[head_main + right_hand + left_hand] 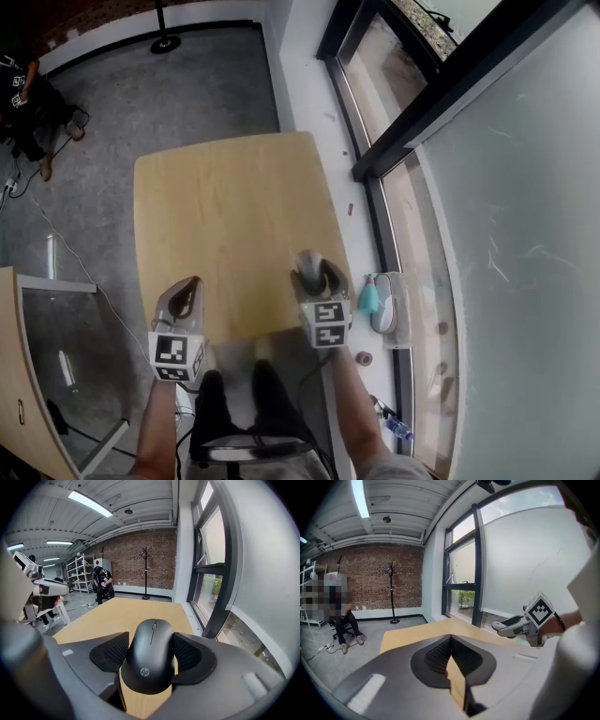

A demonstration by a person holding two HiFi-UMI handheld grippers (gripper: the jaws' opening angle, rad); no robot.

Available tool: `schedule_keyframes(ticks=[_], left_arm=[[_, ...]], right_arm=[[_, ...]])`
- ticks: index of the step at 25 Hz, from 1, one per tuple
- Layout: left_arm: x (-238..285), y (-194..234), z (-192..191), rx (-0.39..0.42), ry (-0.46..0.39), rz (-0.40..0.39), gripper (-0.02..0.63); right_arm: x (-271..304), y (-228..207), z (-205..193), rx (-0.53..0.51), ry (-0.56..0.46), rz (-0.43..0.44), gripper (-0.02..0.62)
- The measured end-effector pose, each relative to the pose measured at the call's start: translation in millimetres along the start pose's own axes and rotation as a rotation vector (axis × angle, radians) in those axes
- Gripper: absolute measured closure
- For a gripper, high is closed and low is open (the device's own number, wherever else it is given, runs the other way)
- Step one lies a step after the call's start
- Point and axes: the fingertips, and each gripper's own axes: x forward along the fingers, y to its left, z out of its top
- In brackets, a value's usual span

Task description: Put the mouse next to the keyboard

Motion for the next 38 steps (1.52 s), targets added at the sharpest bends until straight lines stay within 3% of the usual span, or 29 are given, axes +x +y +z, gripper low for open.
schedule_keyframes(ticks=[27,38], left_arm=[[74.7,-33.0,-63.2,0.001,0.119,-0.016,0.607],[80.3,-30.3,-67.2,-0.005,0.130,-0.015,0.607]], right_arm=[[67.0,-34.3,-85.3,0.047,0.134,0.074,0.279],[74.2,-34.5,-94.6,0.032,0.165,0.066,0.278]])
